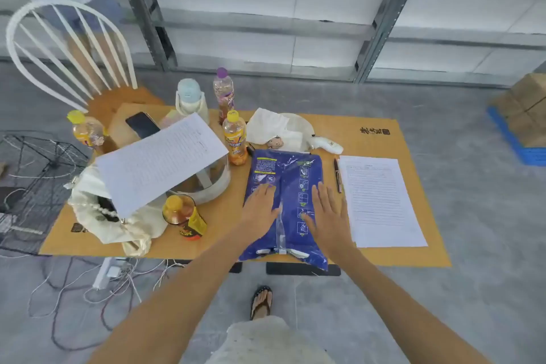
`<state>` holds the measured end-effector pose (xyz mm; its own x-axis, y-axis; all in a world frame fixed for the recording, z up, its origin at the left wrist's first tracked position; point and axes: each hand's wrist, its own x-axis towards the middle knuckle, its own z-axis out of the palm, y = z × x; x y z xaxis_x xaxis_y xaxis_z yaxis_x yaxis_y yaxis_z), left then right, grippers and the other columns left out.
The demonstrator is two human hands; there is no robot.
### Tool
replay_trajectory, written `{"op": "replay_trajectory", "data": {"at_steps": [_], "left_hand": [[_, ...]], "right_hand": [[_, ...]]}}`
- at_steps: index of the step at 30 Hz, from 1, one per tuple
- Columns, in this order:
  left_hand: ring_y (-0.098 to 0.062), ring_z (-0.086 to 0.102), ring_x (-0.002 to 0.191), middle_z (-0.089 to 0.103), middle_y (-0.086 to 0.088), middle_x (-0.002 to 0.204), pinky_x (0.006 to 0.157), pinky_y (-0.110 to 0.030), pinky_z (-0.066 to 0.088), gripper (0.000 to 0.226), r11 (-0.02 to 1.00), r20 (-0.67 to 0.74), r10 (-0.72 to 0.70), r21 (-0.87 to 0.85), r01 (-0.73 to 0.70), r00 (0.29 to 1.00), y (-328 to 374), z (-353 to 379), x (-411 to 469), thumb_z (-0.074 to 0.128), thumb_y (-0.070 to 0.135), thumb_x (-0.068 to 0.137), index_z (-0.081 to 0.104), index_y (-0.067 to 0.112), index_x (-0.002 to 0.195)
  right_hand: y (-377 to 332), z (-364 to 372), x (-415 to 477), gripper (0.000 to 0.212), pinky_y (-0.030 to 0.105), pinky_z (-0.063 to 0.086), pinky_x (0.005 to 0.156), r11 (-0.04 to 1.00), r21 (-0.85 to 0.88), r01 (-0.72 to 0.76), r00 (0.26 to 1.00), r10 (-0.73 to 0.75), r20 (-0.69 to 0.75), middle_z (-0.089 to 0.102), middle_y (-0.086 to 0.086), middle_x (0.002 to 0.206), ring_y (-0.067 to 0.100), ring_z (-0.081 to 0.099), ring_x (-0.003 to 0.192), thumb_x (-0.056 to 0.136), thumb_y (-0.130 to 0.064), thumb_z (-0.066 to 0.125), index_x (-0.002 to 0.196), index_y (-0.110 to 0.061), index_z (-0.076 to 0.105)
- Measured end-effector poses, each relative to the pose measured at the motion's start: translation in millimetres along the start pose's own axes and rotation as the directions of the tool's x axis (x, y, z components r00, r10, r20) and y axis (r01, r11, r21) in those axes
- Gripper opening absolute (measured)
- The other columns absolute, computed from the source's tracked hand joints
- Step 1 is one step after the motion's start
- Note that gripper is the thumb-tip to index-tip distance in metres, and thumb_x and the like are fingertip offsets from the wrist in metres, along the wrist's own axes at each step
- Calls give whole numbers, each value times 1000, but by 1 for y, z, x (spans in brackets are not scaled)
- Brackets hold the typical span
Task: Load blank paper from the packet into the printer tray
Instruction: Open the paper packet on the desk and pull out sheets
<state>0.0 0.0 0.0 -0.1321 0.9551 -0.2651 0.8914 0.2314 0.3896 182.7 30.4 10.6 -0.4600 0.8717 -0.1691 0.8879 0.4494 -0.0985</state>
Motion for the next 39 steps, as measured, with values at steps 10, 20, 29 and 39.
{"op": "replay_trajectory", "data": {"at_steps": [10, 20, 29, 39], "left_hand": [[-25, 66, 91, 72, -16, 96, 71, -25, 46, 22, 822, 125, -255, -495, 283, 959, -5, 44, 31, 64, 9, 85, 65, 2, 106], [-19, 58, 92, 63, -4, 101, 82, -40, 51, 9, 946, 86, -35, -319, 60, 996, -9, 36, 8, 61, 17, 89, 67, 13, 85], [-22, 52, 108, 57, -9, 114, 88, -31, 43, 19, 981, 238, 97, -189, -52, 966, -24, 57, -73, 55, 15, 90, 66, 6, 101], [-28, 55, 113, 62, -9, 121, 94, -36, 46, 25, 980, 553, 132, 51, -192, 822, -11, 73, -104, 50, 6, 92, 68, 9, 109]], "right_hand": [[1, 53, 18, 64, 40, 10, 119, 998, 65, 0, 957, -18, 289, -1, 2, 162, 21, -3, 149, 100, -44, 24, 151, -15, -1], [7, 72, 21, 56, 35, 24, 117, 984, 173, 39, 925, -100, 365, 11, 3, 161, 19, 13, 147, 101, -29, 34, 150, -11, 12], [13, 75, 6, 65, 40, 20, 119, 982, 111, 150, 920, -180, 348, 2, 10, 161, 27, 6, 148, 98, -29, 44, 150, -11, 11], [18, 79, -4, 81, 40, 14, 119, 983, 22, 183, 920, -179, 348, -2, 11, 161, 29, 1, 148, 92, -31, 57, 151, -14, 4]]}}
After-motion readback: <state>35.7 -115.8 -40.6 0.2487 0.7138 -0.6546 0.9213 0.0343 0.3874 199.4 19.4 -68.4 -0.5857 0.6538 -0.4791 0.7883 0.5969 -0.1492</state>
